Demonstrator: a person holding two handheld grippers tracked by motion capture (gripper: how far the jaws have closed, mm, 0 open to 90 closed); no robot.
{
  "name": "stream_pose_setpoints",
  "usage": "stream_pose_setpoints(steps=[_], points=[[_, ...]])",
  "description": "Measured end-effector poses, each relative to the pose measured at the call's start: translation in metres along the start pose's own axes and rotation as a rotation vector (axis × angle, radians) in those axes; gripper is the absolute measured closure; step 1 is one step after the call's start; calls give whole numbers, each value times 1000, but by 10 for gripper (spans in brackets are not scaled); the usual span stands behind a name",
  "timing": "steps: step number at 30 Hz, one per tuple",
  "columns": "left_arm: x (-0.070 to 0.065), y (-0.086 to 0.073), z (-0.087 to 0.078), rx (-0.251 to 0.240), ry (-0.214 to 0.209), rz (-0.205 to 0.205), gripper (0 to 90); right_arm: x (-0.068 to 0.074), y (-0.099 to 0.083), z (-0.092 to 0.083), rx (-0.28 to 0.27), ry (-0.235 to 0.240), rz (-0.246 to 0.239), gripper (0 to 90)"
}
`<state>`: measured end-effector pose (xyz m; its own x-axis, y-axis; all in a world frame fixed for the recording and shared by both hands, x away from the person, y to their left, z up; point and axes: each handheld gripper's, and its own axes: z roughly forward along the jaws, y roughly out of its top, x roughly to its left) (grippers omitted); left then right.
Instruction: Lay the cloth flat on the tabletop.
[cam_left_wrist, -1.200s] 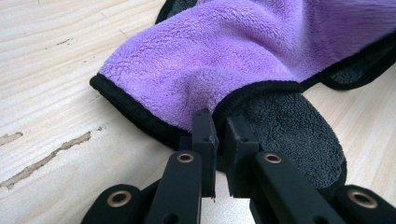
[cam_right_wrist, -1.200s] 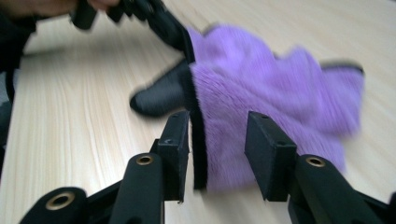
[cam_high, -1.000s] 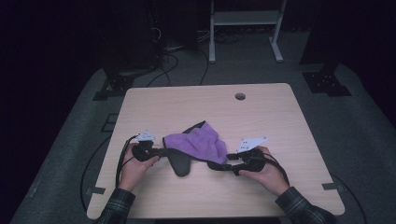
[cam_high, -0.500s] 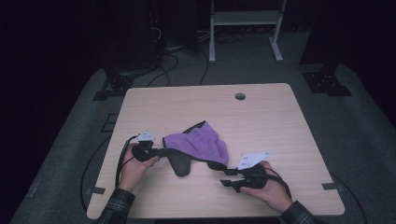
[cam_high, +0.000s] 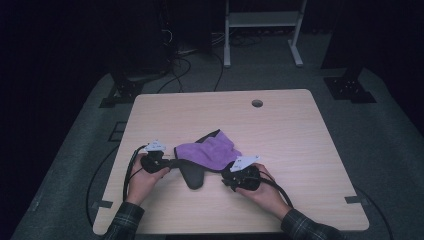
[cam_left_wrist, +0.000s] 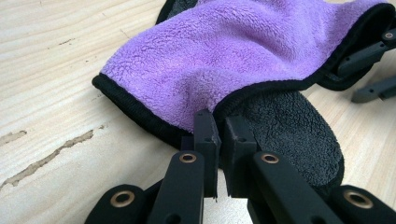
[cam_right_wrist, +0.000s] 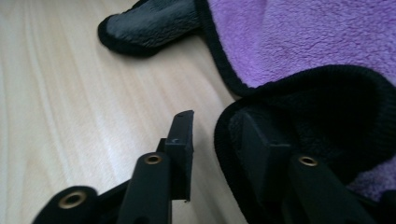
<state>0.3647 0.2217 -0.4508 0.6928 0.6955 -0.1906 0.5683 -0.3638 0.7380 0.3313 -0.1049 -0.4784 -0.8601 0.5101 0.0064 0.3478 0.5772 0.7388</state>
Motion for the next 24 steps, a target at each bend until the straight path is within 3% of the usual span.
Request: stream_pose_setpoints(steps=[4, 11, 12, 17, 24], points=[[-1, 1, 0, -3, 2, 0, 855, -4, -1, 1, -8, -31, 0, 836], [0, 5, -11, -58, 4, -8, 857, -7, 1, -13, 20, -10, -5, 877], [1, 9, -19, -97, 10, -16, 858, -13, 3, -31, -17, -17, 10, 879], [5, 18, -42, -196, 22, -35, 860, -34, 3, -75, -121, -53, 74, 881], [3, 33, -68, -294, 37, -26, 862, -63, 4, -128, -252, -118, 132, 884]])
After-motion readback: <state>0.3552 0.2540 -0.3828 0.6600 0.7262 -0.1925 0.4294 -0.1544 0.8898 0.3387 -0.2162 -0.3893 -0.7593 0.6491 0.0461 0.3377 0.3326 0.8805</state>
